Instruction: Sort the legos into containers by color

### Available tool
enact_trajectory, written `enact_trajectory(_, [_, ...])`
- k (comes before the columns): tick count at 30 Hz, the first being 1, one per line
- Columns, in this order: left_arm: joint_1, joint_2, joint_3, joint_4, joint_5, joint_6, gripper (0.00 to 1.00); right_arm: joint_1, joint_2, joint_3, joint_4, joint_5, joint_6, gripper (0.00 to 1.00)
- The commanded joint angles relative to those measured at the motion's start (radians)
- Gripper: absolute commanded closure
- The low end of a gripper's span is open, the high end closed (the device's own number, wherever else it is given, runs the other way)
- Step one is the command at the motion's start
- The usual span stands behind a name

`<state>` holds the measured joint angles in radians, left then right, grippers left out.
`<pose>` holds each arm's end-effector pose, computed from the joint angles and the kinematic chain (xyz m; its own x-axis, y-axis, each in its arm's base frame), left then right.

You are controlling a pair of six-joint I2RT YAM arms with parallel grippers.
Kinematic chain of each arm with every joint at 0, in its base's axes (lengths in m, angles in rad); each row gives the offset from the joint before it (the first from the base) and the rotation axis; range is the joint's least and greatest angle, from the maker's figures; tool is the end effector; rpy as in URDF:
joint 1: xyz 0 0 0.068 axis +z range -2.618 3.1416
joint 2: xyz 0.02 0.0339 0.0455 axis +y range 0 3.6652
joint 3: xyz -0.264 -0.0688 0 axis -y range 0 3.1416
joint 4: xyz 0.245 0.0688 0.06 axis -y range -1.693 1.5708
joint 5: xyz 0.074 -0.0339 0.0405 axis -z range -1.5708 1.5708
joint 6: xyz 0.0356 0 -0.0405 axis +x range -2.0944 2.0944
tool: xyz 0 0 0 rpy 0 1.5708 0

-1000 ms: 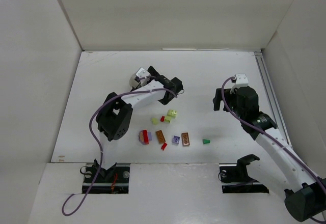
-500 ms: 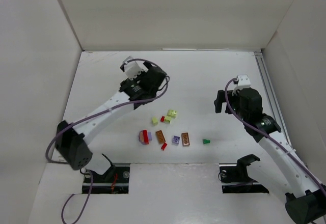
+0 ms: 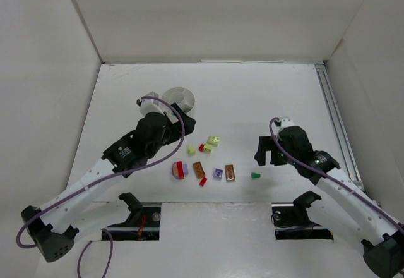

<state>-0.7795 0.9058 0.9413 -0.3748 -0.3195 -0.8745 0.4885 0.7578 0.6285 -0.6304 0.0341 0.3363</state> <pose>0.1512 -0.1337 0.3540 -0.5022 -0.5278 -0.6850 0.1113 0.7461 -0.6564 0.1404 0.0733 0.2474 -0.7217 -0.0100 -0.6922 -0.2215 0.9507 0.2171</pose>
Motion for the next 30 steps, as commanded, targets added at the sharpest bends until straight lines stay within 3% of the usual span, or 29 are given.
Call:
enact_trajectory(1, [-0.007, -0.074, -0.074, -0.102, 0.026, -0.053, 0.0, 0.09, 0.049, -0.036, -0.002, 0.029, 0.131, 0.02])
enact_trajectory(5, [-0.007, -0.154, -0.127, -0.145, 0.026, -0.089, 0.0, 0.199, 0.148, -0.066, 0.037, 0.119, 0.228, 0.09])
enact_trajectory(15, [-0.007, -0.228, -0.157, -0.184, 0.037, -0.11, 0.0, 0.279, 0.366, -0.076, 0.099, 0.179, 0.311, 0.2])
enact_trajectory(16, [-0.007, -0.228, -0.157, -0.193, 0.037, -0.119, 0.0, 0.288, 0.379, -0.076, 0.1, 0.179, 0.325, 0.31])
enact_trajectory(17, [-0.007, -0.228, -0.157, -0.193, 0.037, -0.119, 0.0, 0.288, 0.39, -0.076, 0.1, 0.179, 0.325, 0.35])
enact_trajectory(22, [-0.007, -0.237, -0.167, -0.193, 0.028, -0.119, 0.0, 0.288, 0.402, -0.076, 0.123, 0.199, 0.349, 0.45])
enact_trajectory(27, [-0.007, -0.246, -0.167, -0.204, 0.019, -0.119, 0.0, 0.297, 0.402, -0.088, 0.123, 0.199, 0.368, 0.66])
enact_trajectory(30, [-0.007, -0.246, -0.167, -0.216, 0.01, -0.129, 0.0, 0.297, 0.379, -0.089, 0.123, 0.199, 0.368, 0.72])
